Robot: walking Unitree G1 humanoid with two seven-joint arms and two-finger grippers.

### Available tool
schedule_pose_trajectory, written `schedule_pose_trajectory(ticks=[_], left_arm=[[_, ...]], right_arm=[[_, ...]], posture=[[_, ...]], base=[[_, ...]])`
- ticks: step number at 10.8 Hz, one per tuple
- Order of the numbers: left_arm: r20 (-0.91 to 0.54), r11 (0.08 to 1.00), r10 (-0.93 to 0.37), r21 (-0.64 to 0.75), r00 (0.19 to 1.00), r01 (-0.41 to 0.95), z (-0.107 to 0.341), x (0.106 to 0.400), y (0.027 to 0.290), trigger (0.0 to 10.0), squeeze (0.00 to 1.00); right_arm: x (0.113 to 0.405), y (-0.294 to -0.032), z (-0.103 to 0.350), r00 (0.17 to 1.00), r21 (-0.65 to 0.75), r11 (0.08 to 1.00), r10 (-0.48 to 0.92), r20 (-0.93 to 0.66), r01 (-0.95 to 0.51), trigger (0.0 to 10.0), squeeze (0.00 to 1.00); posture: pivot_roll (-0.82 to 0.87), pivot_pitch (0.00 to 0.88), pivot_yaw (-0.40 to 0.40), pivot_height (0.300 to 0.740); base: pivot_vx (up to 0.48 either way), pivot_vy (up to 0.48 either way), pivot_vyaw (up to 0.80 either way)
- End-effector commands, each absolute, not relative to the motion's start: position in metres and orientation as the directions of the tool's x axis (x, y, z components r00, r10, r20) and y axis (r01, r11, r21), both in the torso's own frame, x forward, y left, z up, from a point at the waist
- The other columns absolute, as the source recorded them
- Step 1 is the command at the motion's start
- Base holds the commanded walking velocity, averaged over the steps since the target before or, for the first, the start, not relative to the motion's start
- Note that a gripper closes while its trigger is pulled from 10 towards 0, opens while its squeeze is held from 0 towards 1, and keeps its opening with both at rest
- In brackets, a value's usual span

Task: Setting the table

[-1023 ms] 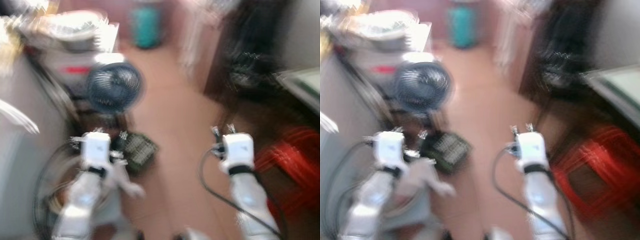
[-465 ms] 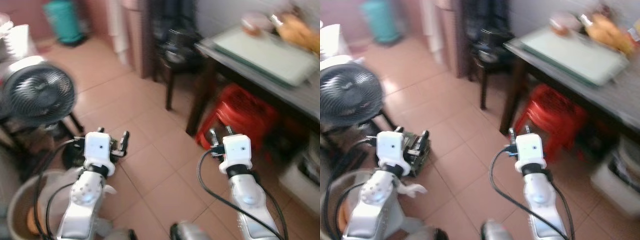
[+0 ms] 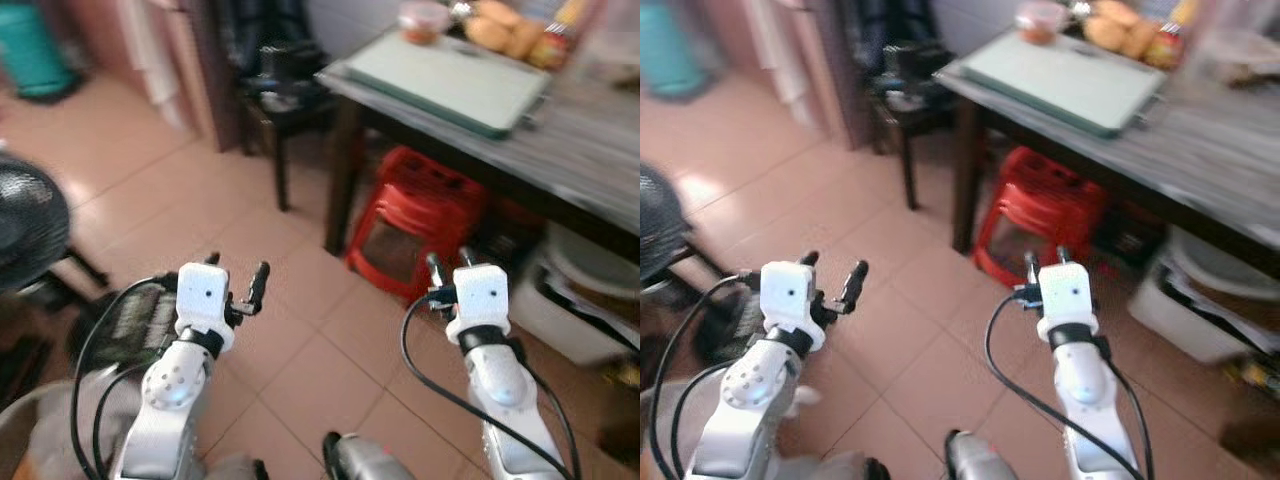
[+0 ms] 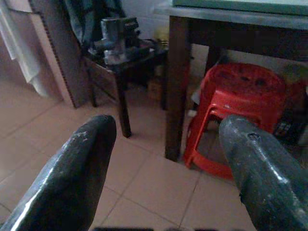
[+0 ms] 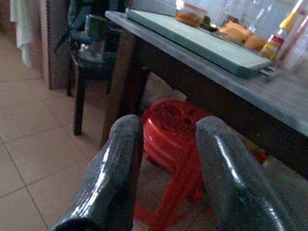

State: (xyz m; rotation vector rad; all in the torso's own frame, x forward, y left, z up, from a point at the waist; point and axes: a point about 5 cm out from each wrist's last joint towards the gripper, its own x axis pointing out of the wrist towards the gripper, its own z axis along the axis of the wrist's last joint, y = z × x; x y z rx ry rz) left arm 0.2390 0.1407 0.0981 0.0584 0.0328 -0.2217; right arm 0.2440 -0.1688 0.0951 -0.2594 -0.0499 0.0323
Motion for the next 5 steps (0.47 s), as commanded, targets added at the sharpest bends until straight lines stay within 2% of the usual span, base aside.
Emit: schedule_pose_trajectory(ticks=[1, 2, 3, 4, 5], left_arm=[[-0.028, 0.972, -0.229, 0.053, 0.973, 0.230, 0.1004, 0.2370, 0.1406, 10.0, 0.00], [-0.025, 0.972, -0.228, 0.055, 0.973, 0.229, 0.1014, 0.2366, 0.1413, 10.0, 0.00], [-0.024, 0.973, -0.224, 0.050, 0.974, 0.225, 0.1017, 0.2359, 0.1419, 10.0, 0.00], [-0.027, 0.974, -0.220, 0.043, 0.975, 0.221, 0.1008, 0.2350, 0.1425, 10.0, 0.00], [-0.030, 0.976, -0.213, 0.029, 0.977, 0.214, 0.1005, 0.2339, 0.1429, 10.0, 0.00]], right_arm=[[0.2427, -0.1661, 0.0971, 0.998, -0.259, 0.965, 0.048, 0.044, -0.035, 10.0, 0.00], [0.2420, -0.1655, 0.0968, 0.998, -0.257, 0.966, 0.053, 0.042, -0.041, 10.0, 0.00], [0.2425, -0.1657, 0.0965, 0.997, -0.258, 0.965, 0.060, 0.038, -0.049, 10.0, 0.00], [0.2426, -0.1625, 0.0982, 0.994, -0.278, 0.957, 0.102, 0.043, -0.086, 10.0, 0.00], [0.2414, -0.1611, 0.0978, 0.994, -0.271, 0.959, 0.101, 0.040, -0.087, 10.0, 0.00]], posture=[[-0.03, 0.139, 0.018, 0.740], [-0.03, 0.141, 0.016, 0.740], [-0.03, 0.143, 0.014, 0.740], [-0.03, 0.145, 0.011, 0.740], [-0.02, 0.148, 0.011, 0.740]], base=[[0.000, 0.000, -0.80], [0.000, 0.000, -0.80], [0.000, -0.244, -0.80], [0.000, -0.472, -0.80], [0.000, 0.000, -0.80]])
